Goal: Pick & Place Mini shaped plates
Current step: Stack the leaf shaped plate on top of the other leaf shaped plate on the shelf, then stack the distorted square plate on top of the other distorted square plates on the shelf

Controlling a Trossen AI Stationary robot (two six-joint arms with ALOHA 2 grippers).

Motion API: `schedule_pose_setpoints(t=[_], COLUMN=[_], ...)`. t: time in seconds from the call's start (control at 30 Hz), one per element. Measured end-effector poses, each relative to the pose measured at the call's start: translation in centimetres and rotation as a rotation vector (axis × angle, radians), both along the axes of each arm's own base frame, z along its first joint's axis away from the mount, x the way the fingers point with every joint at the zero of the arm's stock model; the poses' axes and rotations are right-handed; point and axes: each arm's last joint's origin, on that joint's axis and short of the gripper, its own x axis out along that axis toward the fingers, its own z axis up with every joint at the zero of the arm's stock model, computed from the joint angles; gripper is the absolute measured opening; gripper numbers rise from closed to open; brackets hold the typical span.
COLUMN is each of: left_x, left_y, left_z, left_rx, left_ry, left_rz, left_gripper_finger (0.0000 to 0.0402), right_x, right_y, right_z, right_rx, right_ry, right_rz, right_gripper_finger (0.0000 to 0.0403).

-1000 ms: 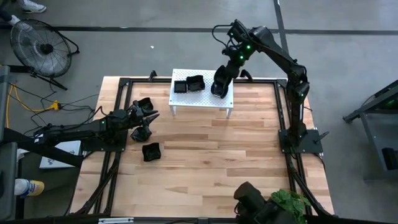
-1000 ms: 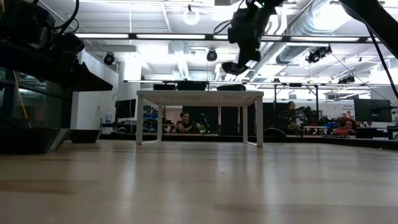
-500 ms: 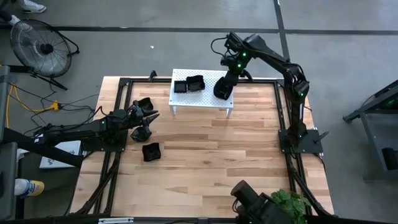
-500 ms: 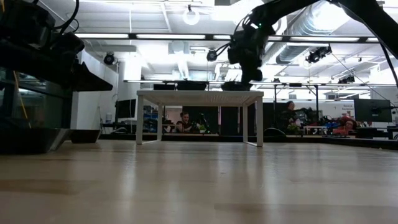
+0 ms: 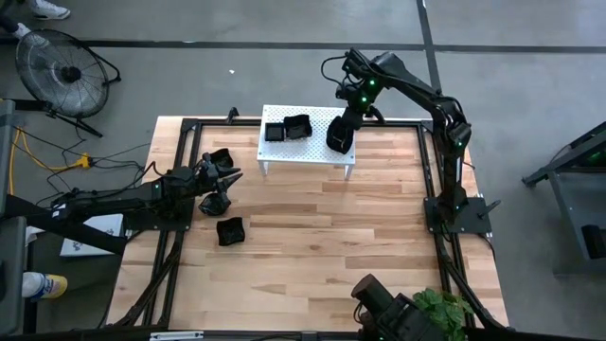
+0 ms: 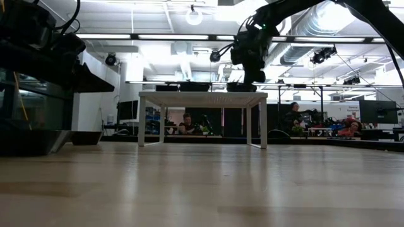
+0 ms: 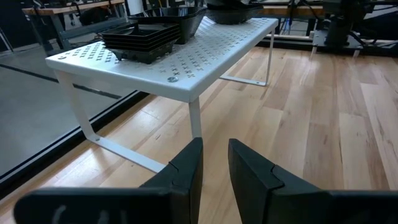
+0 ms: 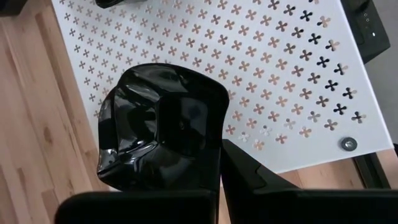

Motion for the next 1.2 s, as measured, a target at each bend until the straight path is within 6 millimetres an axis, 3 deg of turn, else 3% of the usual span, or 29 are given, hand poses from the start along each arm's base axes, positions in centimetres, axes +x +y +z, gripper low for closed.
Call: schedule_pose_setpoints(t=[0.7, 1.0, 1.2], left_x=[0.0, 0.0, 0.0], left_y=[0.0, 0.0, 0.0], left_z=[0.0, 0.0, 0.0], left_rx=[0.0, 0.0, 0.0], left_ry=[0.0, 0.0, 0.0], left_rz=[0.0, 0.0, 0.0], left_gripper_finger=[0.0073, 0.0073, 0.0073], right_x=[-0.2, -1.2, -0.9], right_y=[0.2, 1.5, 4.3], right_z=[0.3, 3.1, 5.4], right_rx=[0.029, 0.037, 0.05], right_ry=[0.015, -0.024, -0.065], right_rz=[-0.069, -0.18, -0.217], right_gripper_finger=[0.0084, 0.0097, 0.009])
